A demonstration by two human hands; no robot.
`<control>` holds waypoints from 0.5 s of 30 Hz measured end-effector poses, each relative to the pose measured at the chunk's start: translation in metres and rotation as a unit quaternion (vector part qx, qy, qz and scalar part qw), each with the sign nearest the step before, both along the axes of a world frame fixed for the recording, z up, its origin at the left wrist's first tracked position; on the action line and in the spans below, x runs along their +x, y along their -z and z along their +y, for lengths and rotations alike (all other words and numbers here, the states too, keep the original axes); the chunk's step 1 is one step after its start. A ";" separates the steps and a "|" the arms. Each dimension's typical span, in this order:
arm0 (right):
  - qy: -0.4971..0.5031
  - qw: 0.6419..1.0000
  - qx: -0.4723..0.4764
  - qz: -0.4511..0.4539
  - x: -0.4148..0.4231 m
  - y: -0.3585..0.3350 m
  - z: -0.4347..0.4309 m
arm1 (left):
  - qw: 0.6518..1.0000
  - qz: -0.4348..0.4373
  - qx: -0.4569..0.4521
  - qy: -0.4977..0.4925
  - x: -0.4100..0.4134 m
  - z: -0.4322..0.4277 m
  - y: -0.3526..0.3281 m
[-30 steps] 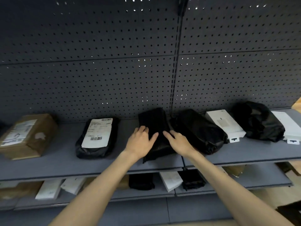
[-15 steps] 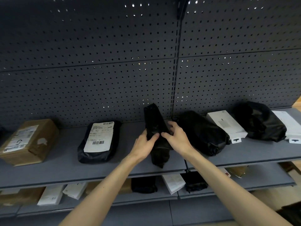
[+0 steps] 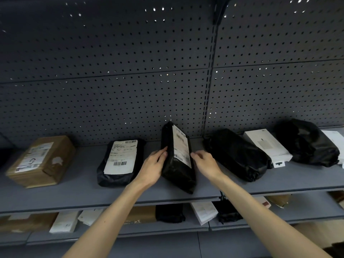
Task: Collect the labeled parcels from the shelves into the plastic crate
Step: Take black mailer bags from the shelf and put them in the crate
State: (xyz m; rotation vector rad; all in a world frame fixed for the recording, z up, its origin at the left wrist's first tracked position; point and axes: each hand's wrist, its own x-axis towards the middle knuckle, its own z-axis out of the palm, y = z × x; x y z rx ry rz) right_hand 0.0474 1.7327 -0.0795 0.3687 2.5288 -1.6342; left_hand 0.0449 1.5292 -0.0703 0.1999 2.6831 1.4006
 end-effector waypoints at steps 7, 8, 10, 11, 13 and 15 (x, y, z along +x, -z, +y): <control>-0.007 0.997 -0.070 -0.023 -0.002 0.023 -0.014 | 0.988 -0.093 0.101 -0.067 0.000 -0.008 0.002; -0.002 0.997 -0.072 -0.016 0.000 0.024 -0.011 | 0.988 -0.097 0.103 -0.063 -0.001 -0.005 0.004; 0.011 0.998 -0.054 -0.003 0.005 0.025 -0.001 | 0.988 -0.105 0.098 -0.053 -0.001 0.003 0.006; 0.018 0.999 -0.044 0.000 0.007 0.026 0.005 | 0.988 -0.111 0.097 -0.045 -0.001 0.008 0.009; 0.030 0.999 -0.036 0.008 0.011 0.028 0.017 | 0.988 -0.124 0.087 -0.025 0.000 0.017 0.016; 0.034 0.999 -0.034 0.014 0.016 0.025 0.024 | 0.990 -0.130 0.055 -0.012 0.003 0.024 0.022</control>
